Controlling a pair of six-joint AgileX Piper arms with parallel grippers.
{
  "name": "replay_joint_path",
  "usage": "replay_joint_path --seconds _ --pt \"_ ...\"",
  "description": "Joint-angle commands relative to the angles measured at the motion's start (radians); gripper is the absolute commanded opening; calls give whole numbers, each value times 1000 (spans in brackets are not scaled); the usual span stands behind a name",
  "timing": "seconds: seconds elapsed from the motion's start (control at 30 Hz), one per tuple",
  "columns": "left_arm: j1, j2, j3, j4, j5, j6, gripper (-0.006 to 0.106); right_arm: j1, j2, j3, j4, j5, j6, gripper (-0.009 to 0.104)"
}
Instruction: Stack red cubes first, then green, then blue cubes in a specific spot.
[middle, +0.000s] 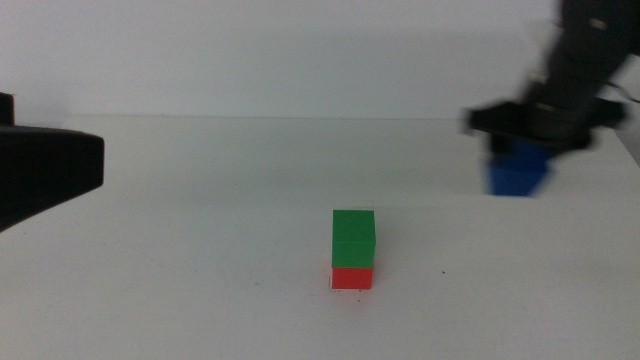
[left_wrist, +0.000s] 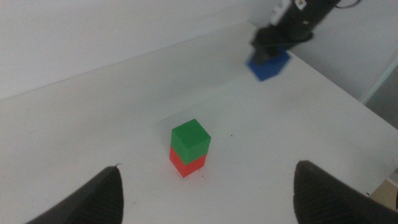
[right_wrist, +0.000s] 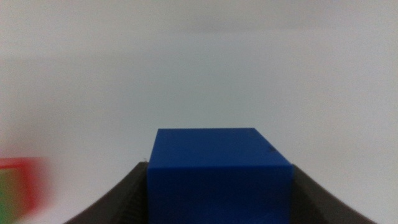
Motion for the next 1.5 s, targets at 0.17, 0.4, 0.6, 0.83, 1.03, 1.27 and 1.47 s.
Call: replay_joint_path --seconds 0.17,0.4,0.6,0.83,1.03,1.27,1.47 --pt "2 -2 0 6 -12 -2 94 354 97 -199 -70 38 298 10" --pt "2 -2 0 6 -12 -2 94 397 200 -307 -19 38 300 10" --pt "2 -2 0 6 -12 -2 94 401 242 -308 -25 38 304 10" --pt "2 -2 0 10 -20 -2 94 401 269 -307 -55 38 306 10" --pt "2 -2 0 10 -20 -2 94 397 296 -307 -55 38 306 10" --pt "2 -2 0 10 -20 -2 94 392 323 -307 -45 38 304 10" --pt "2 -2 0 10 -20 -2 94 392 327 -307 -53 38 302 76"
